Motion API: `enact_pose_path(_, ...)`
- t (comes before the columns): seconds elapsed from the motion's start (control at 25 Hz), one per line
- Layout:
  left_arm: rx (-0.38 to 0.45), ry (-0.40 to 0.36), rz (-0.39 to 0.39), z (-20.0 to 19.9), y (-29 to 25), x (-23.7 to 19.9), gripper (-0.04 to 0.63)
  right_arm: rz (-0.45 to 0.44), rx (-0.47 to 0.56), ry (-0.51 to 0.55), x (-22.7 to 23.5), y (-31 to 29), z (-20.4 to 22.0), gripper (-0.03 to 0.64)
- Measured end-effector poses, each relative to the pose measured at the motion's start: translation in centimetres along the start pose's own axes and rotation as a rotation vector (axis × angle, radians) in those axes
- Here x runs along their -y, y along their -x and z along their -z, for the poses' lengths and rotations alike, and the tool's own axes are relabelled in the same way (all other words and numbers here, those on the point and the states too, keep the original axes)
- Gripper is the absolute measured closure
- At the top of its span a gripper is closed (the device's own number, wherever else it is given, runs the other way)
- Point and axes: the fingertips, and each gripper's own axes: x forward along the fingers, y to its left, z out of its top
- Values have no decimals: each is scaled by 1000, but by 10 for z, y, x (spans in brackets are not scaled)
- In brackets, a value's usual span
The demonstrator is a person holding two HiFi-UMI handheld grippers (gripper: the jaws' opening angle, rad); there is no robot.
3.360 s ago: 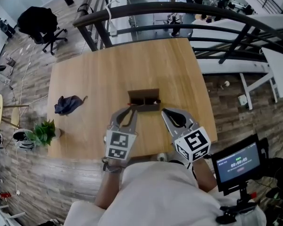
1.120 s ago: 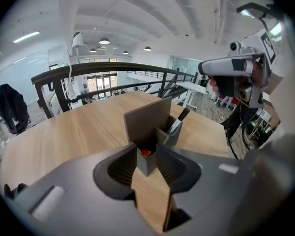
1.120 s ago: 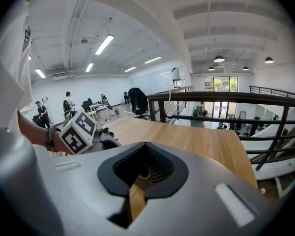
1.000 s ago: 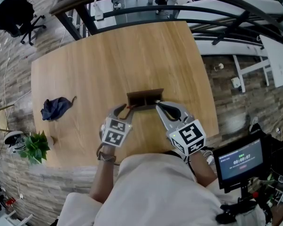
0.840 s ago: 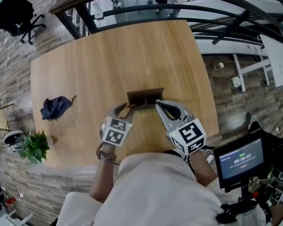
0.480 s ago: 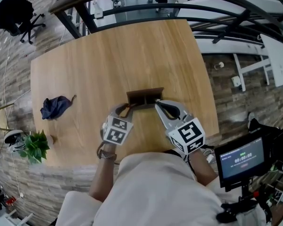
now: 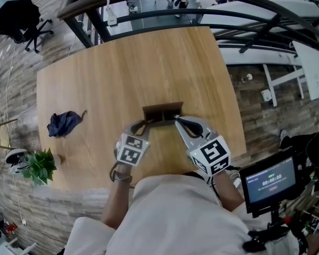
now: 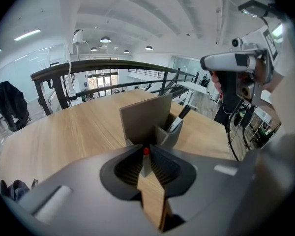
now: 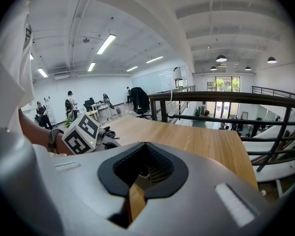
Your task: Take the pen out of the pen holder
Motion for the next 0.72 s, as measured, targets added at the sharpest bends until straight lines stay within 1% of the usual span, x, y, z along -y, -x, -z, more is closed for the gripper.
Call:
enact_pose_path(0.4, 32, 25, -22, -14, 8, 0, 560, 4, 13, 7, 3, 7, -1, 614)
enact_pose_path(0.6, 44, 21, -41, -18, 11, 1, 560, 3, 22, 11, 3, 12, -1, 614)
enact_pose_path(0.72, 52, 6, -59, -16, 9, 2, 560, 2, 28, 15, 4, 14, -1, 614)
